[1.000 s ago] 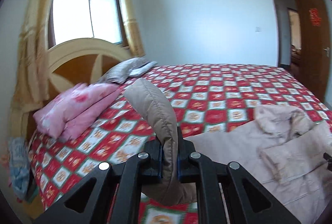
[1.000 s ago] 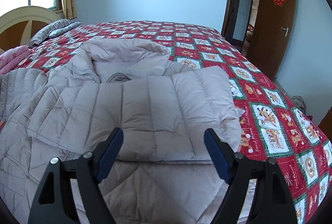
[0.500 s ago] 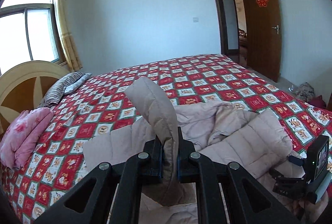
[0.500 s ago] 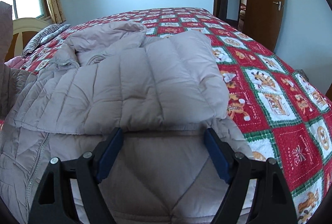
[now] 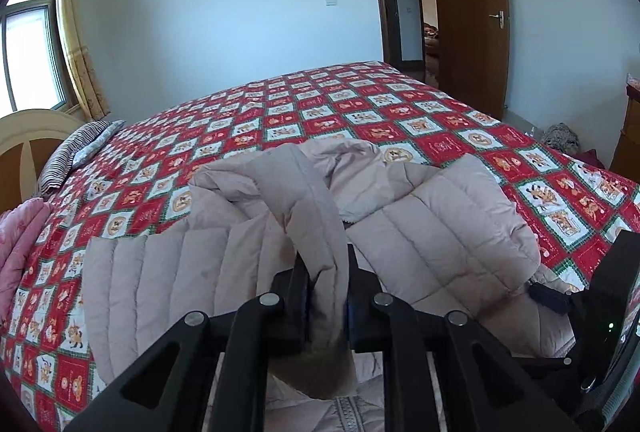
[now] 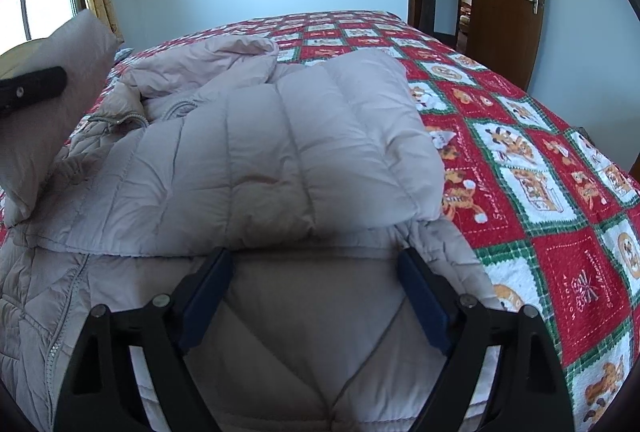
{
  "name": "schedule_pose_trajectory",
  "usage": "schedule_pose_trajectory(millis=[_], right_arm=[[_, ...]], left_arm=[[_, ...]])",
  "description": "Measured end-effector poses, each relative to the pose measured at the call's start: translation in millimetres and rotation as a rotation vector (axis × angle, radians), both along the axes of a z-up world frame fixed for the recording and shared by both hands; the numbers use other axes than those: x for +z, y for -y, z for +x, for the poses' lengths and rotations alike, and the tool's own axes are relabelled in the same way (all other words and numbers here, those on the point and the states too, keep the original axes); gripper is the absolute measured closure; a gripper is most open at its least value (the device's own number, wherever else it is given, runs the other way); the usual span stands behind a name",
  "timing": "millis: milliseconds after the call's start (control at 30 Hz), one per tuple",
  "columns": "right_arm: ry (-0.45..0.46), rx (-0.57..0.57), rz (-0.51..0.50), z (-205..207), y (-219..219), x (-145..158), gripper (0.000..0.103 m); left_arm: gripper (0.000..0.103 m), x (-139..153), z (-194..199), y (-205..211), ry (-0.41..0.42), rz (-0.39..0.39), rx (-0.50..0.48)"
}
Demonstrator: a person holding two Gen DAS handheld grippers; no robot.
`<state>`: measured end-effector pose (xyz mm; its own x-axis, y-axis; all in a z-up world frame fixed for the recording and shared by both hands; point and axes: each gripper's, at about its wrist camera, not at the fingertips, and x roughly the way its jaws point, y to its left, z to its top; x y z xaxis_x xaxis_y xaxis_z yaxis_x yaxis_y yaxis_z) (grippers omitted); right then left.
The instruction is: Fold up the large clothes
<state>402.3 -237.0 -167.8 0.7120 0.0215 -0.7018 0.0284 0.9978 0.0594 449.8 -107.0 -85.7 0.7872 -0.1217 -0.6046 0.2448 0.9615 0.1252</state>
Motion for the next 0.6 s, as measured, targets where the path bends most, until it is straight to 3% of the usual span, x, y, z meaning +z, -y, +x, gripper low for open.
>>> schedule_pose_trajectory(millis=[33,100,200,333,500,600], right_arm=[[0.001,-0.001,0.004,0,1,0,0.015],[0.004,-0.003,0.01,0,2,0,0.015],[0.004,-0.005,0.01,1,2,-1,0.015],[0.008,-0.004,0.027,0,4,0,0.015],[0.048,-0.022,0.151,-10,19,19,0.016],[0.077,0.055,0.23,-12,3,44,0.016]], left_arm=[[0.075,-3,0,2,-0.006,-0.006,-0.011],[0.033,-4,-5,5,0.021,-0.01,-0.021],[0.015,6,-20,2,0.109,-0.018,-0.043],[0.014,12,-22,-19,0.143,-0.001,-0.007],[0.014,-10,-20,-89,0.126,0.08,0.175],[0.014,-32,-15,-143,0.074,0.106,0.304]])
